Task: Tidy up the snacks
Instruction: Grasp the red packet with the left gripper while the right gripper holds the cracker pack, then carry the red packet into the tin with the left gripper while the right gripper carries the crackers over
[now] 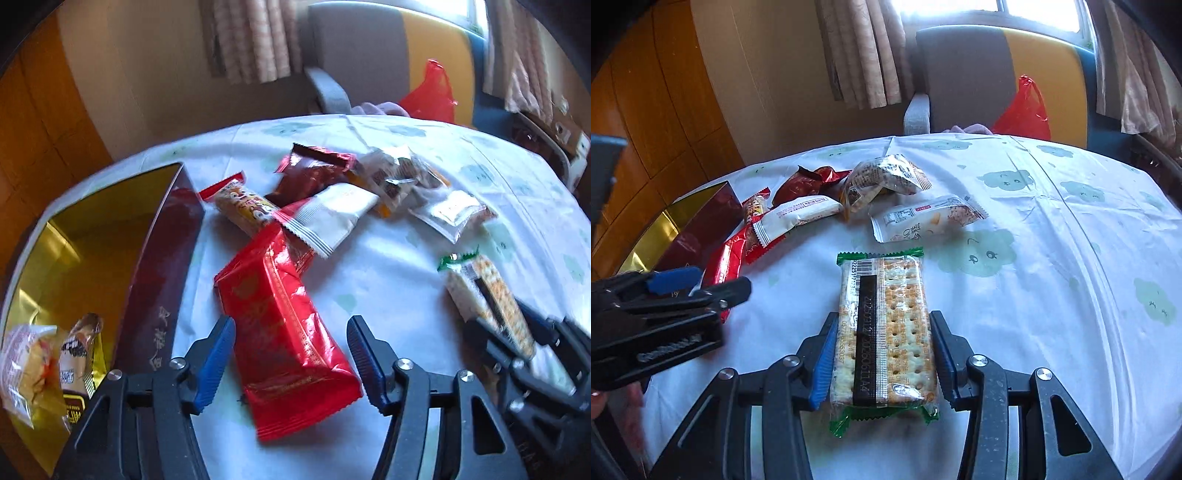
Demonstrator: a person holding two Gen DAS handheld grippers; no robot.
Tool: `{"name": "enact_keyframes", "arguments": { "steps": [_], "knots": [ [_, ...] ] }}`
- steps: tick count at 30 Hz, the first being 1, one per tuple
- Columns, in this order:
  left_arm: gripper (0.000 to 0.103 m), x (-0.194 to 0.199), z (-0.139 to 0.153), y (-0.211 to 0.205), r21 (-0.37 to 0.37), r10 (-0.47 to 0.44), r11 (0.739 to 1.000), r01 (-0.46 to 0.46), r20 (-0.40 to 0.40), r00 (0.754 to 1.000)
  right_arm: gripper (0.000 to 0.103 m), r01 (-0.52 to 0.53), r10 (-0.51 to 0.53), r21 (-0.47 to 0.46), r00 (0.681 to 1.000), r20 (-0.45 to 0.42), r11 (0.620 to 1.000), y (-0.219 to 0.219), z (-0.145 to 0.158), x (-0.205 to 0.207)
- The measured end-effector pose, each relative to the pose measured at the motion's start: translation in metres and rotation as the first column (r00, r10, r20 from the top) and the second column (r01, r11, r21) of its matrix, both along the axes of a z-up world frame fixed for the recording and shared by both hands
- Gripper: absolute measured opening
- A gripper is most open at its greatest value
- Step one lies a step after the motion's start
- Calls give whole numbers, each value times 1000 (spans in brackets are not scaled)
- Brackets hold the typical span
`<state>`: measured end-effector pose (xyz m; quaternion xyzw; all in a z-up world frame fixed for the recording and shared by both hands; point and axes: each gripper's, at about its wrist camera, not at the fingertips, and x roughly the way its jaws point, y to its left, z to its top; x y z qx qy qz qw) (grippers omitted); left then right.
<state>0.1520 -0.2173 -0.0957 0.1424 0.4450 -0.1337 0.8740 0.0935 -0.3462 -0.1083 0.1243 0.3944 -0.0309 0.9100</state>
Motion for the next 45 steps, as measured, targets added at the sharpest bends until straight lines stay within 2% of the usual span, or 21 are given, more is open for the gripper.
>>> {"name": "enact_keyframes", "arguments": {
  "steps": [2, 5, 8, 12, 15, 17, 20, 23, 26, 28, 29, 30, 31, 32, 34, 41, 45],
  "knots": [
    [63, -12, 1, -3, -30, -64, 997, 64, 21, 998, 47, 1, -1, 28, 1000, 12, 1000, -4, -1, -2],
    [58, -25, 5, 4, -112, -103, 988, 107, 41, 994, 47, 0, -2, 65, 1000, 25, 998, -9, -2, -5],
    [60, -22, 4, 10, -126, -57, 990, 61, 34, 998, 47, 1, -3, 68, 1000, 26, 998, -9, -2, -5],
    [60, -10, -3, 11, -101, -7, 995, 6, -12, 1000, 47, 1, -2, 47, 1000, 13, 999, -5, -1, -3],
    [60, -2, -7, 12, -109, 5, 994, -6, -16, 1000, 55, -21, 21, 36, 1000, -1, 999, -1, -1, 0],
    [59, -2, -7, 13, -94, 4, 996, -4, -4, 1000, 77, -70, 71, 33, 997, -9, 997, 6, 0, 4],
    [60, -2, -8, 20, -120, -8, 993, 8, 7, 1000, 80, -76, 76, -5, 997, -34, 997, 12, 0, 7],
    [61, -4, -8, 21, -101, -28, 994, 30, 20, 999, 82, -94, 93, -29, 995, -47, 995, 16, -1, 8],
    [61, -2, -7, 21, -97, -35, 995, 35, 7, 999, 85, -155, 150, -56, 986, -74, 986, 19, -1, 12],
    [60, 0, -7, 21, -99, -37, 994, 38, 5, 999, 82, -173, 166, -85, 983, -83, 981, 21, 0, 13],
    [56, 0, -7, 20, -99, -42, 994, 43, 11, 999, 69, -148, 137, -122, 986, -93, 981, 22, -1, 13],
    [54, -1, -7, 19, -104, -49, 993, 50, 17, 999, 60, -115, 101, -152, 991, -92, 982, 21, 0, 12],
    [48, -3, -7, 19, -109, -56, 992, 58, 24, 998, 48, -97, 85, -143, 993, -85, 985, 19, 1, 11],
    [43, 0, -8, 15, -108, -62, 992, 65, 29, 998, 47, -84, 76, -114, 994, -74, 990, 16, 1, 10],
    [40, -3, -8, 15, -107, -70, 992, 73, 39, 997, 47, -67, 63, -78, 997, -53, 995, 10, 1, 8],
    [39, -12, -6, 28, -187, -59, 980, 66, 40, 997, 47, -12, 12, -1, 1000, 12, 1000, 6, 3, -8],
    [39, -24, 0, 35, -229, -58, 971, 74, 73, 996, 47, 26, -27, 26, 999, 41, 999, 5, 3, -20]
  ]
}}
